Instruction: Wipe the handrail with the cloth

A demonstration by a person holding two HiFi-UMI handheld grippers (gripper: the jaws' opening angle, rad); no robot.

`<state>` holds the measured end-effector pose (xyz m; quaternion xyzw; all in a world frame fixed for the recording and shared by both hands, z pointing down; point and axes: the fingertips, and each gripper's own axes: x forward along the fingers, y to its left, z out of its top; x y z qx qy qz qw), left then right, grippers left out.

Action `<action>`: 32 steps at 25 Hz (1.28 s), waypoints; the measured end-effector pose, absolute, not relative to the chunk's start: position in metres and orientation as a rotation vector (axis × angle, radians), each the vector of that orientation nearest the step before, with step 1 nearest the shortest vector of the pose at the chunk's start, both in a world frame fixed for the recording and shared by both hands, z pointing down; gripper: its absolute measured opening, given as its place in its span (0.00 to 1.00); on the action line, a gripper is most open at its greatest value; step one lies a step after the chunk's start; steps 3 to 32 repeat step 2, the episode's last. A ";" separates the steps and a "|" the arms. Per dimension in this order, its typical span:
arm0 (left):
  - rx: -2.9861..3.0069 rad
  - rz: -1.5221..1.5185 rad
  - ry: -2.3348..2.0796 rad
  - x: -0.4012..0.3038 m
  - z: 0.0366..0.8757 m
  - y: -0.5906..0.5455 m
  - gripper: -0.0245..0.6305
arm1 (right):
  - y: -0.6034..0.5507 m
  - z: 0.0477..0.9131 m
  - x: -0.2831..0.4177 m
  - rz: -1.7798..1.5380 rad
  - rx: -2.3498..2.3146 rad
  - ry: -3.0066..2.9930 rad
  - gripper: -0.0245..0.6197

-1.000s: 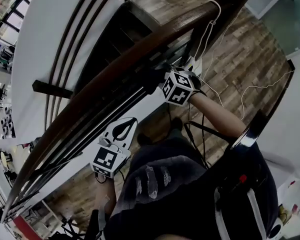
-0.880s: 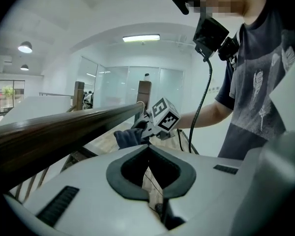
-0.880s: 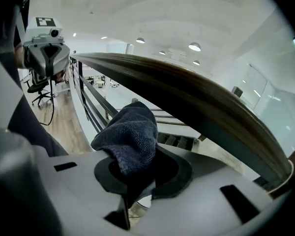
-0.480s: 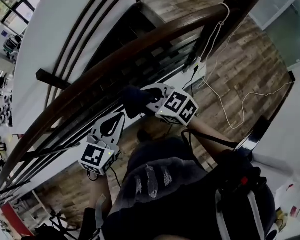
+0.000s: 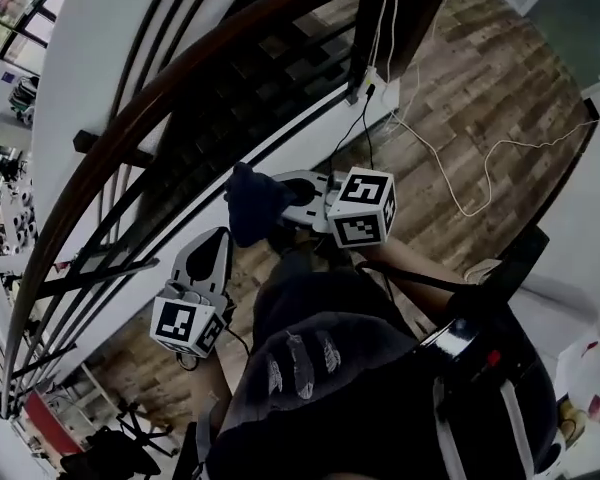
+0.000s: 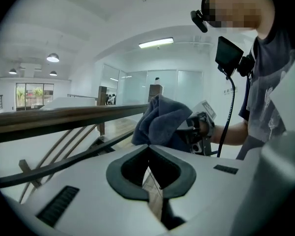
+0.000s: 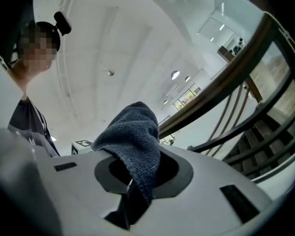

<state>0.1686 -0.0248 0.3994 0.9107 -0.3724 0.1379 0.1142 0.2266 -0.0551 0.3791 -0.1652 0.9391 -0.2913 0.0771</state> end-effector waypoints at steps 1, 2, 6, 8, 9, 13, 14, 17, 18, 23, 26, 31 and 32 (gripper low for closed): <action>2.673 0.405 -1.081 0.182 0.400 -0.014 0.05 | -0.046 0.384 0.240 -0.893 -0.496 2.792 0.12; 2.676 0.406 -1.068 0.195 0.402 -0.004 0.05 | -0.036 0.389 0.252 -0.915 -0.497 2.770 0.12; 2.676 0.406 -1.068 0.195 0.402 -0.004 0.05 | -0.036 0.389 0.252 -0.915 -0.497 2.770 0.12; 2.676 0.406 -1.068 0.195 0.402 -0.004 0.05 | -0.036 0.389 0.252 -0.915 -0.497 2.770 0.12; 2.676 0.406 -1.068 0.195 0.402 -0.004 0.05 | -0.036 0.389 0.252 -0.915 -0.497 2.770 0.12; 2.676 0.406 -1.068 0.195 0.402 -0.004 0.05 | -0.036 0.389 0.252 -0.915 -0.497 2.770 0.12; 2.676 0.406 -1.068 0.195 0.402 -0.004 0.05 | -0.036 0.389 0.252 -0.915 -0.497 2.770 0.12; 2.676 0.406 -1.068 0.195 0.402 -0.004 0.05 | -0.036 0.389 0.252 -0.915 -0.497 2.770 0.12; 2.676 0.406 -1.068 0.195 0.402 -0.004 0.05 | -0.036 0.389 0.252 -0.915 -0.497 2.770 0.12; 2.676 0.406 -1.068 0.195 0.402 -0.004 0.05 | -0.036 0.389 0.252 -0.915 -0.497 2.770 0.12; 2.676 0.406 -1.068 0.195 0.402 -0.004 0.05 | -0.036 0.389 0.252 -0.915 -0.497 2.770 0.12; 2.676 0.406 -1.068 0.195 0.402 -0.004 0.05 | -0.036 0.389 0.252 -0.915 -0.497 2.770 0.12; 2.676 0.406 -1.068 0.195 0.402 -0.004 0.05 | -0.036 0.389 0.252 -0.915 -0.497 2.770 0.12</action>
